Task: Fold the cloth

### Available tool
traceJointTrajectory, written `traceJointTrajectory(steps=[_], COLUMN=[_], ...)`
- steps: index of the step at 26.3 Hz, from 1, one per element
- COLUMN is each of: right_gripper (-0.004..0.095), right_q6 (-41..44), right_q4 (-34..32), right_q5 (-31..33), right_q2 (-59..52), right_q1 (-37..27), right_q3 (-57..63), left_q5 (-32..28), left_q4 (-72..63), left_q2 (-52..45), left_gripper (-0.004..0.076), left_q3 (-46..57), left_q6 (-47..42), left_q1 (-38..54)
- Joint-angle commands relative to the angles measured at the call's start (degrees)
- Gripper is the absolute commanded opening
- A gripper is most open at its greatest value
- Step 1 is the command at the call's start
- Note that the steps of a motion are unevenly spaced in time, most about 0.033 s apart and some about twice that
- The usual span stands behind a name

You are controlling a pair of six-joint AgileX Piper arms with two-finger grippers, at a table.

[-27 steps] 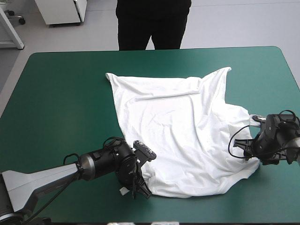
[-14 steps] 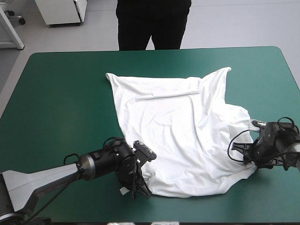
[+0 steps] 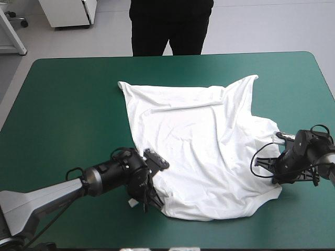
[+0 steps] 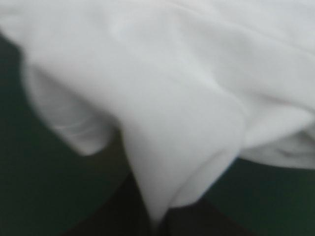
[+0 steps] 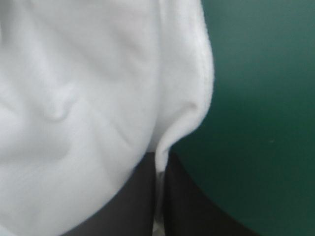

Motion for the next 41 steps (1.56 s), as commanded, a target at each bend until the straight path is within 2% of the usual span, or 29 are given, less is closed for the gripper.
traceJointTrajectory(steps=[1, 4, 9, 15, 23, 28, 31, 33, 34, 35, 37, 41], right_gripper=[-0.0017, -0.0017, -0.0017, -0.0017, -0.0017, -0.0016, -0.0017, -0.0017, -0.0017, -0.0017, -0.0017, -0.0017], right_q6=[-2.84, -5.38, -9.57, -16.07, -21.64, -25.50, -32.06, -35.14, -36.79, -37.09, -38.92, -39.90], right_q4=[1.94, 3.27, 10.13, 16.28, 17.48, 17.48, 17.95, 18.79, 18.93, 18.93, 20.46, 23.26], right_q5=[4.05, 6.01, 7.31, 5.71, -5.06, -16.43, -24.89, -28.22, -31.31, -32.29, -34.39, -34.39], right_q2=[-5.10, -8.99, -13.00, -12.89, -12.89, -12.89, -12.89, -12.78, -12.36, -12.25, -10.64, -7.76], right_q1=[0.17, 0.17, 0.17, 0.17, 0.17, 0.17, 0.17, 0.17, 0.17, 0.17, 0.17, 0.17], right_q3=[-5.48, -12.14, -26.10, -43.71, -58.87, -63.08, -66.74, -68.47, -70.83, -72.20, -78.05, -87.74], left_q5=[1.62, 2.16, 1.61, -3.74, -19.18, -28.96, -37.24, -41.07, -45.48, -46.74, -53.43, -53.96], left_q4=[2.82, 2.73, 2.83, 3.59, 8.18, 8.18, 8.18, 8.18, 8.18, 8.18, 8.18, 7.76], left_q2=[-6.61, -9.88, -13.03, -13.17, -13.17, -13.17, -13.17, -13.17, -13.17, -13.17, -13.26, -13.30], left_gripper=[-0.0009, -0.0009, -0.0009, -0.0009, -0.0009, -0.0009, -0.0009, -0.0009, -0.0009, -0.0009, -0.0009, -0.0009], left_q3=[-5.50, -11.70, -24.02, -40.82, -55.25, -59.71, -62.10, -62.86, -63.23, -63.52, -64.44, -68.85], left_q6=[-1.11, -0.31, 3.47, 7.36, 9.24, 10.56, 12.58, 12.58, 12.58, 12.58, 12.58, 12.58], left_q1=[6.01, 12.30, 20.40, 24.21, 24.19, 24.19, 24.19, 24.19, 24.19, 24.19, 24.08, 24.08])
